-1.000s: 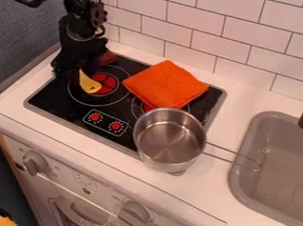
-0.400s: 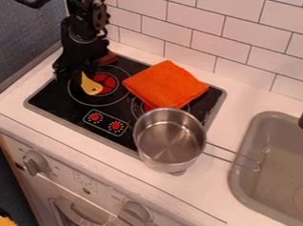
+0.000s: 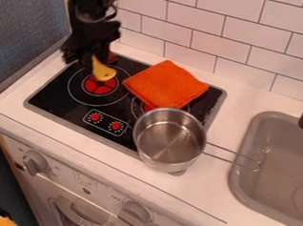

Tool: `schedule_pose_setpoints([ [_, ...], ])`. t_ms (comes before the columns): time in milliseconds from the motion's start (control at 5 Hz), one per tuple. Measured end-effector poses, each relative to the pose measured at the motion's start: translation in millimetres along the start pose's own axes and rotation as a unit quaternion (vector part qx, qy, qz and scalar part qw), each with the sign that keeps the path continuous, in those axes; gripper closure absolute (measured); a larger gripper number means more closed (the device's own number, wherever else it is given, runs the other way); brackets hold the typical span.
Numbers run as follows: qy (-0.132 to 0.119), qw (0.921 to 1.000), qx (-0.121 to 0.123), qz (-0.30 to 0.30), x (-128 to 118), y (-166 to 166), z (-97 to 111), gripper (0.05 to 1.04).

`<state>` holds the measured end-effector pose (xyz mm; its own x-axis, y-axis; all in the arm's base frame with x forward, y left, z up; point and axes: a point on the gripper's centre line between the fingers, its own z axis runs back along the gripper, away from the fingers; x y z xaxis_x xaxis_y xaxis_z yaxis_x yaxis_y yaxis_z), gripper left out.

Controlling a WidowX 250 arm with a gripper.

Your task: Moved the brush to the top right corner of the burner

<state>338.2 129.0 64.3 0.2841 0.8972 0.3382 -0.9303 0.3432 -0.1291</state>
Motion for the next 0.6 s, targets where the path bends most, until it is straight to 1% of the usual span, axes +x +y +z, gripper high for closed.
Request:
schedule_pose_setpoints([
  [200, -0.002, 0.9985, -0.047, -0.028, -17.6, -24.8, 35.7, 0.759],
  [400, 0.014, 0.993, -0.083, -0.083, -55.5, -55.9, 55.9, 0.759],
  [600, 0.03, 0.9831, -0.121, -0.135, -92.7, -91.6, 71.5, 0.759],
])
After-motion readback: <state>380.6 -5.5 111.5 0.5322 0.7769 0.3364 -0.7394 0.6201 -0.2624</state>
